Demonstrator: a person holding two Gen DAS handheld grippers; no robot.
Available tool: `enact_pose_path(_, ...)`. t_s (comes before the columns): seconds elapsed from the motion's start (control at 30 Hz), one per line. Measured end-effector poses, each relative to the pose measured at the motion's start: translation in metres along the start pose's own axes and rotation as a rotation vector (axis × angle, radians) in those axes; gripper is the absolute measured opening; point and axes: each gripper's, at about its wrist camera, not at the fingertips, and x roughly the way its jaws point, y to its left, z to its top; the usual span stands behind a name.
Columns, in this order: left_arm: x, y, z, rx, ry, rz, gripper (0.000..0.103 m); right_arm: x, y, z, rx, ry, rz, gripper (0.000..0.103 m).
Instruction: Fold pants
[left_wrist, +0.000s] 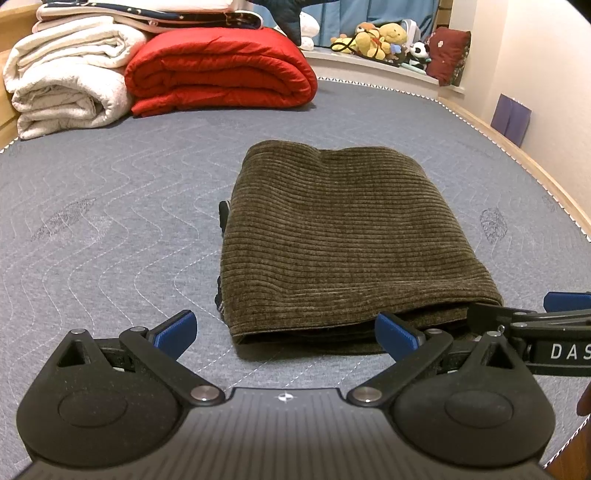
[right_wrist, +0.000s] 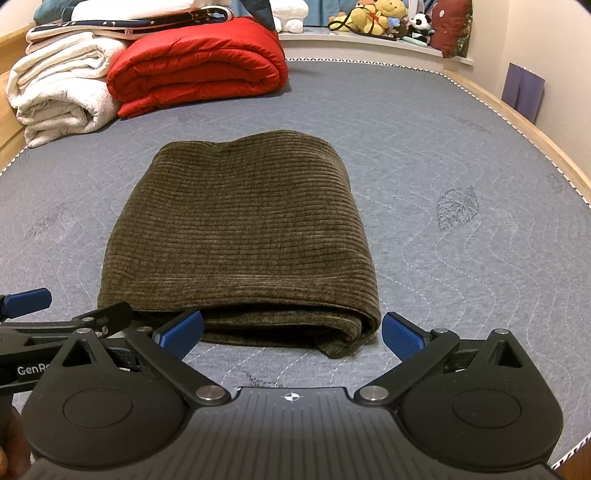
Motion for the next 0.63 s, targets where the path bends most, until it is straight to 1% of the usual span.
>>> enact_pose_path(0.63, 0.0016, 0.0034, 0.0006, 0.01, -0.002, -0.007, 0.103, 0.0013, -0.0023, -0.0008, 0.0, 0.007, 0.005, 0.102)
